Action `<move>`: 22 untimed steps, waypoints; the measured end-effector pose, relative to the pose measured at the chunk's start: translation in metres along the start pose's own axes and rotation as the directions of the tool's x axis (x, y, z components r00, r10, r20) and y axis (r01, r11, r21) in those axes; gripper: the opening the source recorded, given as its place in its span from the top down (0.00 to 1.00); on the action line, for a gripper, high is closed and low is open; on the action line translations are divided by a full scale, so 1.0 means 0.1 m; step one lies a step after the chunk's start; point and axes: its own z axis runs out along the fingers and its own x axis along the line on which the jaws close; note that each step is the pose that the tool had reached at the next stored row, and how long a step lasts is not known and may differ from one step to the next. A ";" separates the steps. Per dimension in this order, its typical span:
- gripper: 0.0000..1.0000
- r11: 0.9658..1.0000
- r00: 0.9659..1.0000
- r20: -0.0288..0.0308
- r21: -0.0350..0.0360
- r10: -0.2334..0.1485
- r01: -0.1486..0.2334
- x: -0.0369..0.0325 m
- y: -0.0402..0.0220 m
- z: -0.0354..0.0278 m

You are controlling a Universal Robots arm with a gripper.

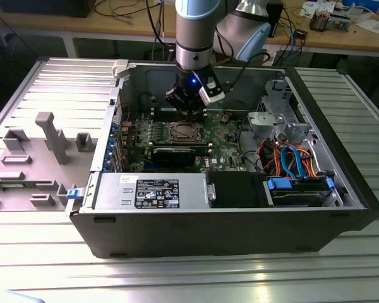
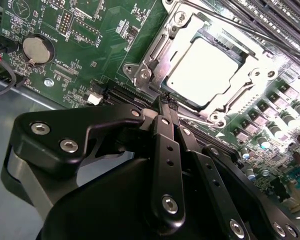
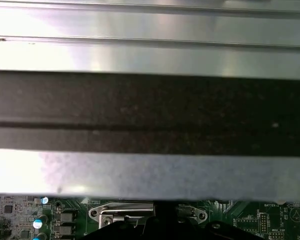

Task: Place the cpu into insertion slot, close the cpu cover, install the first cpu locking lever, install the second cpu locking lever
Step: 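Install the first cpu locking lever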

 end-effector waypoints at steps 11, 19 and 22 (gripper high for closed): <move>0.89 1.000 1.000 0.000 0.001 0.000 0.000 -0.020 0.047 0.038; 0.89 1.000 1.000 0.000 0.002 0.000 0.000 -0.025 0.046 0.059; 0.89 1.000 1.000 0.000 0.002 0.000 0.000 -0.032 0.046 0.059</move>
